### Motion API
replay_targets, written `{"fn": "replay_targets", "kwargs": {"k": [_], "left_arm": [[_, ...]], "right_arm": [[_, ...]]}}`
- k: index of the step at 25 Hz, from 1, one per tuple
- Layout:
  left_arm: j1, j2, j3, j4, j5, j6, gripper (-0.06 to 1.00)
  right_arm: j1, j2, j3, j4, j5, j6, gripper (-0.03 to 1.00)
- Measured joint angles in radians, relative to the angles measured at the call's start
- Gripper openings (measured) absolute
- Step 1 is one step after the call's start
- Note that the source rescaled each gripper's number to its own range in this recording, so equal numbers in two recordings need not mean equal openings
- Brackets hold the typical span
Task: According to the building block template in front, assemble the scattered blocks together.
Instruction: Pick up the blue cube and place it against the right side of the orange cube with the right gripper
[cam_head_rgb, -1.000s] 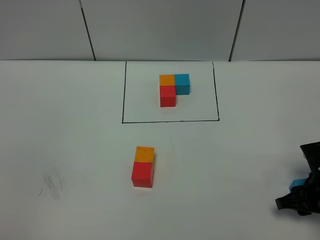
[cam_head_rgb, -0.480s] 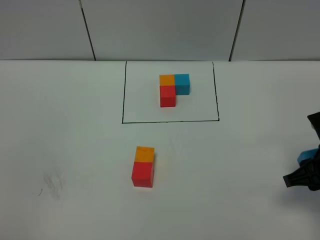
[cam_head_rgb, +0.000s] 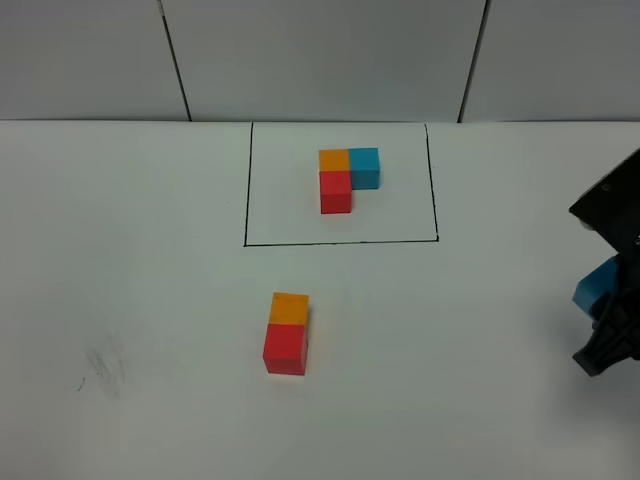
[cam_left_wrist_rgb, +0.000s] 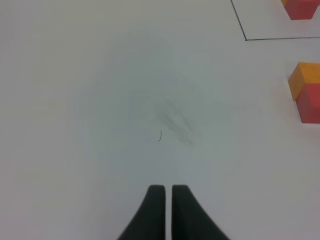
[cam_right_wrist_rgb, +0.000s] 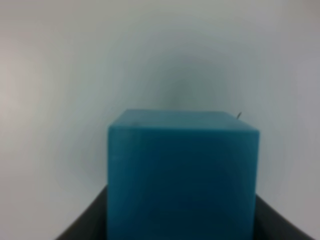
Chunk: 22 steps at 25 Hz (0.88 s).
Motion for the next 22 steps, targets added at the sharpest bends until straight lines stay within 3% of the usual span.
{"fn": "replay_targets", "kwargs": {"k": [5, 8, 22], "left_arm": [[0.0, 0.0, 0.0, 0.0, 0.0, 0.0, 0.0], [0.0, 0.0, 0.0, 0.0, 0.0, 0.0, 0.0], [0.0, 0.0, 0.0, 0.0, 0.0, 0.0, 0.0]], "right_arm": [[0.043, 0.0, 0.0, 0.065, 0.013, -0.314, 0.52], [0.059, 0.0, 0.0, 0.11, -0.008, -0.41, 0.52], [0.107, 0.111, -0.094, 0.164, -0.037, -0.436, 0.52]]}}
